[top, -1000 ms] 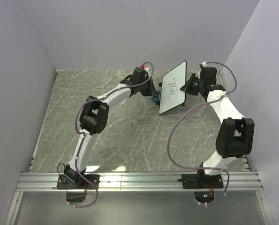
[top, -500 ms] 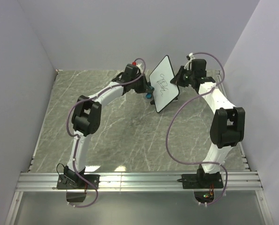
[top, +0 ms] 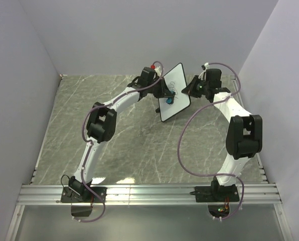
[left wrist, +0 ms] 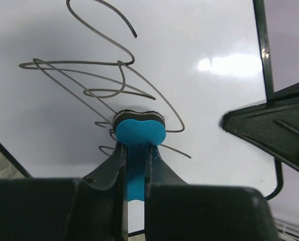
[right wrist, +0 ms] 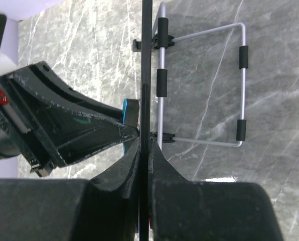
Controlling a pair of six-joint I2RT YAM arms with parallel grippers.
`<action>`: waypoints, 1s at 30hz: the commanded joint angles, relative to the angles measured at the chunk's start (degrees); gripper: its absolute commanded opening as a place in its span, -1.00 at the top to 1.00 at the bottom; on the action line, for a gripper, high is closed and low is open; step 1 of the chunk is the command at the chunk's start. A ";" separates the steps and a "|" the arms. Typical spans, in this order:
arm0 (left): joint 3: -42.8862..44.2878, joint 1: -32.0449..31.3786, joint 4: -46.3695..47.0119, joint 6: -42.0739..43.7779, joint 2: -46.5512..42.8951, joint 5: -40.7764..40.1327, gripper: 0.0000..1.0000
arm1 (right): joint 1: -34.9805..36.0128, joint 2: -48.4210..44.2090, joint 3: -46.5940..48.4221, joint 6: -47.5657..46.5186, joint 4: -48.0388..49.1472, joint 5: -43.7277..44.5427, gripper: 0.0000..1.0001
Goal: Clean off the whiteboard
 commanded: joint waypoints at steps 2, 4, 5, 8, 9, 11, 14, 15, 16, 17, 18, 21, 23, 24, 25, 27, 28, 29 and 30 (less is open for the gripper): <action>2.97 -2.59 7.63 -3.36 2.89 8.19 0.99 | 6.63 2.52 -8.00 -0.73 -16.64 -12.39 1.00; 4.28 -3.64 8.51 -3.10 2.98 9.86 0.99 | 6.72 2.34 -9.32 -0.55 -16.11 -12.74 1.00; 5.42 -3.91 8.34 -2.83 3.07 9.78 0.99 | 6.54 2.25 -9.67 -0.55 -16.02 -12.83 1.00; 7.27 -3.65 6.59 -1.87 4.03 7.51 0.99 | 6.63 2.34 -9.68 -0.99 -16.72 -13.62 1.00; 7.98 -3.39 5.80 -1.00 5.17 6.89 0.99 | 6.72 2.34 -9.59 -1.17 -17.42 -13.97 1.00; 10.51 -2.51 3.08 0.24 6.75 4.09 0.99 | 6.63 2.25 -9.24 -1.87 -18.39 -14.59 1.00; 14.21 -1.72 0.17 2.79 10.62 0.83 0.99 | 6.72 1.20 -9.24 -2.84 -20.23 -15.29 1.00; 14.48 -1.20 0.08 3.23 11.85 0.29 0.99 | 6.72 0.41 -9.33 -3.01 -21.11 -15.46 1.00; 14.49 -0.93 0.25 3.23 12.38 -0.06 0.99 | 6.72 -0.03 -9.50 -3.10 -21.38 -15.73 1.00; 14.49 -0.67 0.86 3.06 12.73 -0.15 0.99 | 6.72 -0.64 -10.46 -2.84 -21.38 -16.34 1.00; 14.49 -0.14 1.13 2.71 13.43 -0.06 0.99 | 6.81 -1.69 -11.08 -2.49 -21.12 -16.69 1.00; 14.66 0.48 1.40 2.44 14.05 0.20 0.99 | 7.07 -2.32 -12.40 -2.40 -23.47 -17.92 1.00; 14.57 0.74 0.96 2.97 14.06 0.11 0.99 | 7.25 -2.14 -12.32 -3.45 -25.76 -18.28 1.00; 14.49 0.83 0.17 3.75 13.97 0.03 0.99 | 7.07 -2.05 -12.31 -3.80 -27.34 -19.32 1.00; 14.40 0.83 -0.27 4.19 13.88 -0.06 0.99 | 7.24 -2.40 -12.40 -4.15 -27.79 -19.42 1.00; 13.35 0.83 -0.89 5.07 13.18 0.11 0.99 | 7.25 -3.45 -13.28 -3.72 -27.71 -20.55 1.00; 11.86 0.83 -0.80 5.16 12.92 0.37 0.99 | 7.25 -3.81 -13.54 -3.37 -27.62 -21.96 1.00; 10.98 0.83 -0.63 5.25 12.56 0.55 0.99 | 7.25 -4.07 -13.98 -3.02 -27.36 -22.67 1.00; 10.19 0.83 -0.62 5.60 11.95 0.64 0.99 | 7.25 -4.34 -14.16 -2.75 -27.10 -23.54 1.00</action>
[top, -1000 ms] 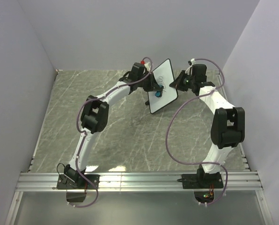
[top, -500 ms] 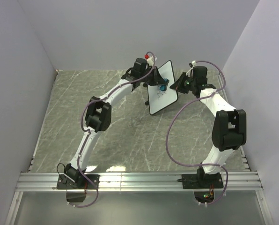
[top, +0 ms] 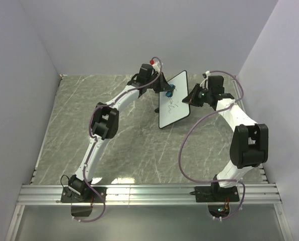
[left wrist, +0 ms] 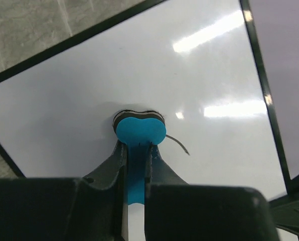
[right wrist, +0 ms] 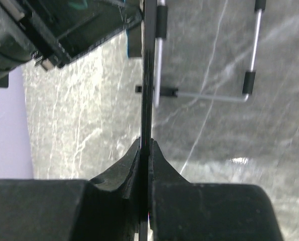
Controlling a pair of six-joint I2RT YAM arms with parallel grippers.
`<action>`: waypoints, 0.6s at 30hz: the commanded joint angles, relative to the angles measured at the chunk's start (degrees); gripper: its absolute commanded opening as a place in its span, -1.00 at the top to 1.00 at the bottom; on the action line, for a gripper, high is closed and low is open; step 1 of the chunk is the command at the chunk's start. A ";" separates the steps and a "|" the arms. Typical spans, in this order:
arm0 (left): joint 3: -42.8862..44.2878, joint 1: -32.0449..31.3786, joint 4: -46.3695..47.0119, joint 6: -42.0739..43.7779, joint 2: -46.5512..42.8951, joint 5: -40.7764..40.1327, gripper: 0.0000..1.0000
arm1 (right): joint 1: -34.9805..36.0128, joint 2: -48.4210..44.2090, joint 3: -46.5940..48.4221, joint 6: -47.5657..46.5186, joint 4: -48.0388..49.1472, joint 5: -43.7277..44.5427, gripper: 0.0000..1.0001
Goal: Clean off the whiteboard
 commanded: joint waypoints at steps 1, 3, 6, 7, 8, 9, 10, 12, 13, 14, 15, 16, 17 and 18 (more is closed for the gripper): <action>-4.09 -1.92 -3.25 3.59 1.46 -1.81 0.99 | 7.22 3.57 -6.23 -3.65 -21.56 -21.71 1.00; -6.20 -1.83 -3.34 4.12 0.84 -1.46 0.99 | 7.22 3.48 -6.31 -3.21 -20.95 -22.16 1.00; -9.63 -1.92 -1.76 4.12 -0.56 1.35 0.99 | 7.14 4.71 -6.05 -2.24 -19.46 -22.16 1.00; -10.24 -2.18 -1.49 4.12 -0.92 1.97 0.99 | 7.22 5.24 -5.88 -1.80 -19.19 -22.25 1.00; -10.51 -2.45 -0.53 4.12 -1.44 3.02 0.99 | 7.22 5.85 -5.35 -1.54 -18.84 -22.34 1.00; -10.60 -3.06 -0.09 4.12 -2.84 4.51 0.99 | 7.22 6.99 -5.00 -1.54 -18.58 -22.42 1.00; -10.08 -3.33 0.18 4.12 -3.29 5.22 0.99 | 7.22 7.44 -4.13 -1.62 -18.58 -22.51 1.00; -8.67 -4.29 0.44 3.86 -4.52 7.58 0.99 | 7.22 8.66 -3.07 -1.71 -18.92 -22.07 1.00; -7.36 -4.56 0.53 3.68 -4.87 8.21 0.99 | 7.22 9.11 -2.63 -1.97 -19.10 -22.16 1.00; -6.91 -4.82 1.05 3.51 -5.22 8.91 0.99 | 7.14 9.37 -1.58 -2.06 -19.45 -21.99 1.00; -6.56 -5.08 1.32 3.51 -5.84 9.87 0.99 | 7.22 9.90 -1.13 -2.24 -19.80 -21.55 1.00; -6.04 -5.61 1.24 3.59 -6.02 11.19 0.99 | 7.14 10.16 -0.43 -2.41 -19.89 -21.55 1.00; -5.94 -5.96 1.15 3.68 -6.28 11.90 0.99 | 7.14 10.69 -0.08 -2.42 -20.07 -21.46 1.00; -6.12 -6.49 0.97 4.20 -6.72 12.95 0.99 | 7.22 10.95 0.27 -2.50 -20.24 -21.11 1.00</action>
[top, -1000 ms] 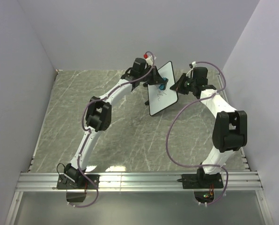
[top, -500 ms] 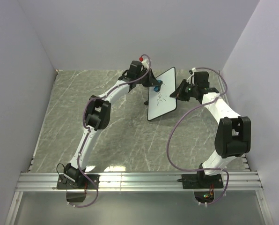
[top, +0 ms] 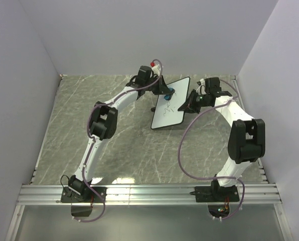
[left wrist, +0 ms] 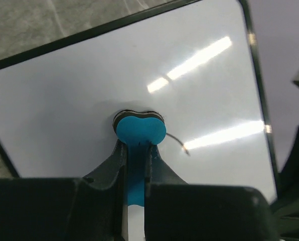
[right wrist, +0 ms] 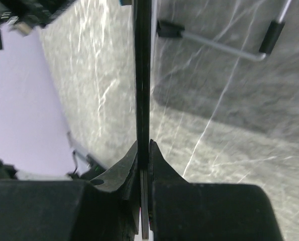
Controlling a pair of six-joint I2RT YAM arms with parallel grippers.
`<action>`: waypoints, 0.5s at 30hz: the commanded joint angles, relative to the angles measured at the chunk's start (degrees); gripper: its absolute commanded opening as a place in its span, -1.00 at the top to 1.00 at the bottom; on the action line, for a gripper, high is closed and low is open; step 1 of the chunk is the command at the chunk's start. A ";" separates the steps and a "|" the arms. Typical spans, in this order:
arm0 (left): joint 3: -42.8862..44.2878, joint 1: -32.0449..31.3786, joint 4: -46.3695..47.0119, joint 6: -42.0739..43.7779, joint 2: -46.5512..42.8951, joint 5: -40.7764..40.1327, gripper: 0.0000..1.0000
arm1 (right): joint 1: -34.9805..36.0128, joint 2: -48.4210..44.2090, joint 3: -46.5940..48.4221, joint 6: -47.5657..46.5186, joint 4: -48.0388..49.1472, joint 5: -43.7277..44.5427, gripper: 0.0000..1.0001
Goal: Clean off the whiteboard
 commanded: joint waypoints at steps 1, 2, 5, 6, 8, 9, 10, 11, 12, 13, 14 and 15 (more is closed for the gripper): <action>1.23 -6.97 -1.87 1.13 -3.40 8.98 0.99 | 7.14 7.70 -1.56 -4.86 -8.01 -11.07 1.00; 0.70 -7.24 -1.78 1.48 -4.01 9.42 0.99 | 7.22 8.14 -1.21 -4.86 -8.01 -10.99 1.00; -1.84 -8.03 0.41 0.96 -4.45 13.01 0.99 | 7.14 9.19 0.46 -5.04 -8.27 -11.07 1.00; -2.55 -8.29 1.63 0.26 -4.45 14.50 0.99 | 7.14 9.54 1.07 -5.13 -8.53 -10.81 1.00; -2.99 -8.47 1.73 0.77 -4.37 15.48 0.99 | 7.14 10.33 2.66 -5.04 -8.97 -10.90 1.00; -3.17 -8.47 1.73 0.95 -4.37 15.49 0.99 | 7.05 10.51 3.27 -4.95 -9.23 -10.81 1.00; -3.08 -8.38 0.86 1.04 -4.28 14.79 0.99 | 7.05 10.51 3.97 -4.86 -9.32 -11.07 1.00; -3.08 -8.12 0.51 0.61 -4.10 11.30 0.99 | 7.05 10.43 4.24 -4.86 -9.32 -10.99 1.00; -2.73 -7.42 -0.37 0.60 -3.75 9.18 0.99 | 7.05 10.25 4.42 -4.95 -9.59 -10.99 1.00; -0.99 -6.81 -3.94 0.69 -3.14 6.29 0.99 | 7.05 10.08 4.42 -4.95 -9.50 -11.07 1.00; 0.42 -6.28 -5.81 0.86 -1.05 2.17 0.99 | 7.14 9.73 4.33 -4.95 -9.59 -11.16 1.00; 3.39 -4.79 -7.91 0.78 0.19 0.39 0.99 | 7.14 9.46 4.07 -4.95 -9.41 -11.16 1.00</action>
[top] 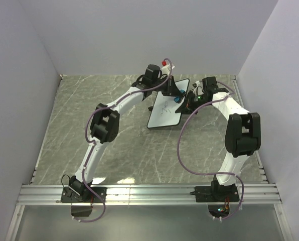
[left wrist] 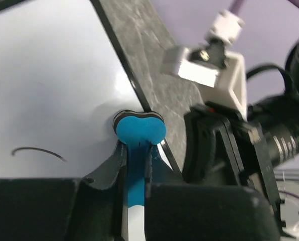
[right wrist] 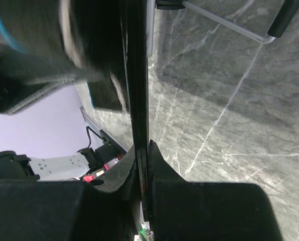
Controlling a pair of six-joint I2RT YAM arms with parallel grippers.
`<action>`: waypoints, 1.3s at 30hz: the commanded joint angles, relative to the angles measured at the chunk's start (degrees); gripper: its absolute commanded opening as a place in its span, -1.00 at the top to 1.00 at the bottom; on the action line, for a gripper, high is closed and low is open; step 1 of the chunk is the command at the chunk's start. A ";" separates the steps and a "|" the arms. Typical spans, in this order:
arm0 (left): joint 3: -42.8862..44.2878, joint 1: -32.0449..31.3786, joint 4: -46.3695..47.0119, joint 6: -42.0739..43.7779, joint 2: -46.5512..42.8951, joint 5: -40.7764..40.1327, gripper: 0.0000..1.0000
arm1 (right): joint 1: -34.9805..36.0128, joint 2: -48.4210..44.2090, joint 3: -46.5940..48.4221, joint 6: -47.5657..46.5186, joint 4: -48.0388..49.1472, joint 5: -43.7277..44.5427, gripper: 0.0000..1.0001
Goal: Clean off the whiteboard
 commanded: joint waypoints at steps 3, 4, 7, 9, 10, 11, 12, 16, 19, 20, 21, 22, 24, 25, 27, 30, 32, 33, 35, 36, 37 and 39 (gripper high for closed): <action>6.10 3.20 -12.30 -1.52 8.26 -10.76 0.99 | 7.05 2.66 -2.27 -2.87 -2.02 -4.06 1.00; 6.80 4.00 -12.74 -2.14 9.14 -11.82 0.99 | 6.96 2.39 -2.80 -2.79 -2.11 -4.06 1.00; 9.17 6.20 -15.98 -2.94 12.39 -15.78 0.99 | 6.96 1.60 -3.50 -3.05 -1.93 -4.24 1.00; 10.49 6.99 -17.13 -2.67 14.33 -15.87 0.99 | 7.05 1.51 -3.68 -3.05 -1.93 -4.32 1.00; 10.50 7.00 -17.40 -2.32 14.68 -15.61 0.99 | 7.05 1.51 -3.51 -3.05 -2.11 -4.15 1.00; 10.23 6.91 -17.57 -1.28 14.51 -15.44 0.99 | 7.05 1.77 -3.33 -3.05 -2.11 -4.06 1.00; 9.01 6.73 -17.58 -0.66 14.16 -15.00 0.99 | 7.05 1.78 -3.24 -3.05 -2.28 -4.15 1.00; 2.78 5.15 -16.61 4.17 9.42 -13.15 0.99 | 6.96 2.65 -1.49 -3.05 -2.37 -3.88 1.00; -4.95 3.92 -13.47 6.90 3.63 -9.65 0.99 | 6.96 3.71 -0.08 -2.88 -2.46 -4.06 1.00; -7.06 3.40 -12.49 6.82 0.74 -7.63 0.99 | 7.05 4.06 0.10 -2.79 -2.20 -4.15 1.00; -10.13 3.22 -11.78 6.82 -0.59 -6.48 0.99 | 7.05 4.24 0.53 -2.61 -1.85 -4.23 1.00; -11.12 2.87 -11.60 6.73 -1.56 -5.60 0.99 | 7.05 4.59 0.71 -2.52 -1.85 -4.15 1.00; -12.44 1.64 -13.44 7.78 -3.76 -2.79 0.99 | 7.13 5.03 1.67 -2.61 -1.85 -3.88 1.00; -13.05 1.29 -14.32 8.13 -4.47 -2.00 0.99 | 6.96 5.12 2.03 -2.61 -1.85 -3.71 1.00; -16.81 -0.11 -15.12 9.02 -7.54 1.16 0.99 | 6.61 5.38 2.90 -2.44 -1.76 -3.53 1.00; -23.06 -1.88 -12.57 8.58 -12.11 5.02 0.99 | 6.00 5.38 3.43 -1.65 -0.88 -3.53 1.00; -24.74 -2.49 -12.65 8.40 -14.22 5.22 0.99 | 5.73 5.73 3.79 -1.47 -0.79 -3.53 1.00; -26.05 -2.58 -13.09 8.31 -14.75 4.87 0.99 | 5.47 5.64 4.14 -1.38 -0.88 -3.62 1.00; -27.03 -2.24 -14.14 8.05 -15.63 4.43 0.99 | 5.03 5.64 4.32 -1.12 -0.53 -3.53 1.00; -27.30 -2.06 -14.67 8.05 -15.90 4.34 0.99 | 4.85 5.56 4.32 -0.94 -0.35 -3.88 1.00; -27.73 -1.88 -14.59 7.79 -16.68 3.21 0.99 | 4.50 5.21 4.14 -0.68 0.00 -4.06 1.00; -29.31 -1.01 -13.89 7.17 -17.13 2.76 0.99 | 4.15 4.77 3.36 0.20 1.31 -4.32 1.00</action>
